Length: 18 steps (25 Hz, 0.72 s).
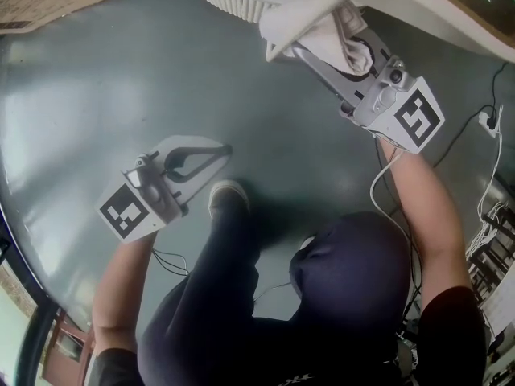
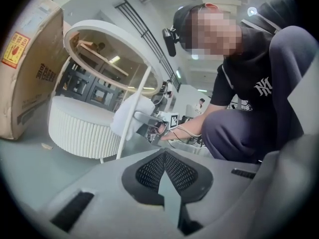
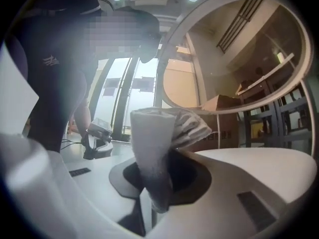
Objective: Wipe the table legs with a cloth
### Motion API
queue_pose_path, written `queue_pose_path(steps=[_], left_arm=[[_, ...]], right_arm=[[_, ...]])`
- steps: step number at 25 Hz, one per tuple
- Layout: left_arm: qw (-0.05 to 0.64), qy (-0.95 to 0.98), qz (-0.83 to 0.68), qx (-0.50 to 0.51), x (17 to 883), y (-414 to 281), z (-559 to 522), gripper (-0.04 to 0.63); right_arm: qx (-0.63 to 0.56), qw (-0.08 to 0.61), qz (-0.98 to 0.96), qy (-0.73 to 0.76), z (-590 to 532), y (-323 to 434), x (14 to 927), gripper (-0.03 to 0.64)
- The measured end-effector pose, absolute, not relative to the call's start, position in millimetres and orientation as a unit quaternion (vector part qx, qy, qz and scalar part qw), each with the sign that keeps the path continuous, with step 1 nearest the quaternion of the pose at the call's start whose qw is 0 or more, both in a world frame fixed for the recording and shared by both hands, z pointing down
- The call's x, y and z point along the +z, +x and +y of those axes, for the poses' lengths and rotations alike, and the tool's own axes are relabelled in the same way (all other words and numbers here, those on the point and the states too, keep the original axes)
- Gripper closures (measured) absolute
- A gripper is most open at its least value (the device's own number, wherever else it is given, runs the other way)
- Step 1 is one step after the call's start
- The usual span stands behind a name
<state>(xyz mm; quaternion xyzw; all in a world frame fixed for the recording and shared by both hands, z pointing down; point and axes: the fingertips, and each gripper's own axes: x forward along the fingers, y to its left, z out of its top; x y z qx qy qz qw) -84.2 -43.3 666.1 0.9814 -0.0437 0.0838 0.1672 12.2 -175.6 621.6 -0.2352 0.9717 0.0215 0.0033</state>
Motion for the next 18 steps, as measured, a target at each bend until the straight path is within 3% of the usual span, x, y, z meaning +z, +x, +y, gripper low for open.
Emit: queue_pose_path(steps=[13,18], left_arm=[[0.164,0.979,-0.072,0.102,670,-111,-43,0.589],[0.159,0.978,-0.092,0.096,661,-114,-29,0.589]], right_arm=[[-0.096,-0.196,0.953,-0.211,-168,14,803,0.546],[-0.094,-0.281,0.938,-0.18,-173,10,828,0.546]])
